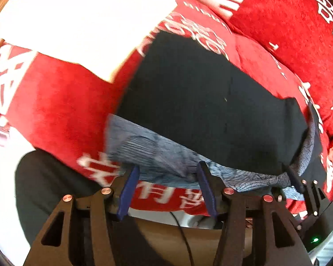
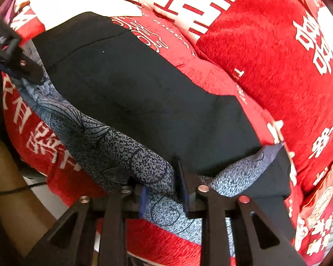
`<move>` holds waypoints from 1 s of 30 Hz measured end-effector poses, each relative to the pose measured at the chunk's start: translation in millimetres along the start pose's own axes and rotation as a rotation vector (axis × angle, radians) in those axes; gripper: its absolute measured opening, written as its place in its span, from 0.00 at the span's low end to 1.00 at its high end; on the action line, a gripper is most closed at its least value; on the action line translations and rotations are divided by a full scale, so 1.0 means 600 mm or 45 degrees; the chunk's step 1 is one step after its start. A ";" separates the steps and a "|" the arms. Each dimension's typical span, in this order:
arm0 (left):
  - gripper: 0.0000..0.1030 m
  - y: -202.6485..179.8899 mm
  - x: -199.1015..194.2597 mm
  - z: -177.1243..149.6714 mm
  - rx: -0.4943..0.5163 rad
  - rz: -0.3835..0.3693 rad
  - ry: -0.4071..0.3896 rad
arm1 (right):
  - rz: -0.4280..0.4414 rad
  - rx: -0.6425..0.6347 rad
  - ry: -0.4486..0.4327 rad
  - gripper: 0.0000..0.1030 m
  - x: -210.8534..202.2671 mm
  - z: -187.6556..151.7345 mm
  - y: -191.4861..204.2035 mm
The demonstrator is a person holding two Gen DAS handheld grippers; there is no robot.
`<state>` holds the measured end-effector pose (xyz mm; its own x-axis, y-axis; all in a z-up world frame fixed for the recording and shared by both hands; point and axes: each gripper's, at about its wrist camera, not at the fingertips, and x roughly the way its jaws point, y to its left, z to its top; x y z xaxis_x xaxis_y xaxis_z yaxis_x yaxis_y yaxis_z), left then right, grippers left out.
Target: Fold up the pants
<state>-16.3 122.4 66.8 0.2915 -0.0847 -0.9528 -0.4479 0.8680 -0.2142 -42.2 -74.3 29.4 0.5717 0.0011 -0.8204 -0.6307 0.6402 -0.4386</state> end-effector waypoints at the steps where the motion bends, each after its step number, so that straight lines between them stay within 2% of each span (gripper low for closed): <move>1: 0.53 0.001 -0.010 0.002 0.012 0.025 -0.032 | 0.056 0.025 -0.001 0.59 -0.006 -0.002 -0.006; 3: 0.53 -0.014 -0.032 0.008 0.055 0.051 -0.109 | 0.121 0.056 -0.031 0.75 -0.023 -0.007 -0.009; 6: 0.53 -0.065 -0.039 0.023 0.170 0.010 -0.154 | 0.159 0.084 -0.087 0.76 -0.048 -0.014 -0.016; 10: 0.53 -0.144 0.013 0.050 0.267 0.020 -0.124 | 0.175 0.205 -0.081 0.76 -0.035 -0.006 -0.050; 13: 0.53 -0.163 0.058 0.046 0.311 0.069 -0.053 | 0.129 0.280 -0.040 0.76 -0.018 -0.009 -0.078; 17: 0.53 -0.182 0.068 0.022 0.452 0.172 -0.094 | 0.097 0.414 -0.019 0.77 -0.009 -0.026 -0.135; 19: 0.63 -0.170 0.075 0.015 0.463 0.231 -0.074 | 0.064 0.508 0.000 0.77 0.001 -0.036 -0.179; 20: 0.69 -0.166 0.079 0.014 0.451 0.232 -0.066 | 0.046 0.561 0.013 0.77 0.004 -0.042 -0.198; 22: 0.69 -0.155 0.074 0.012 0.440 0.213 -0.062 | 0.020 0.701 0.055 0.78 0.023 -0.045 -0.250; 24: 0.69 -0.161 0.071 0.013 0.440 0.243 -0.048 | -0.013 0.834 0.111 0.79 0.045 -0.042 -0.303; 26: 0.69 -0.168 0.068 0.011 0.430 0.222 -0.034 | -0.092 0.932 0.166 0.79 0.074 -0.030 -0.358; 30: 0.69 -0.227 0.063 0.026 0.454 0.156 -0.033 | -0.197 1.036 0.285 0.81 0.138 0.008 -0.444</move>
<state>69.2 8.5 63.4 0.2772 0.0385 -0.9600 -0.1598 0.9871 -0.0066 175.9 -241.2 80.2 0.4491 -0.2289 -0.8637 0.0678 0.9726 -0.2225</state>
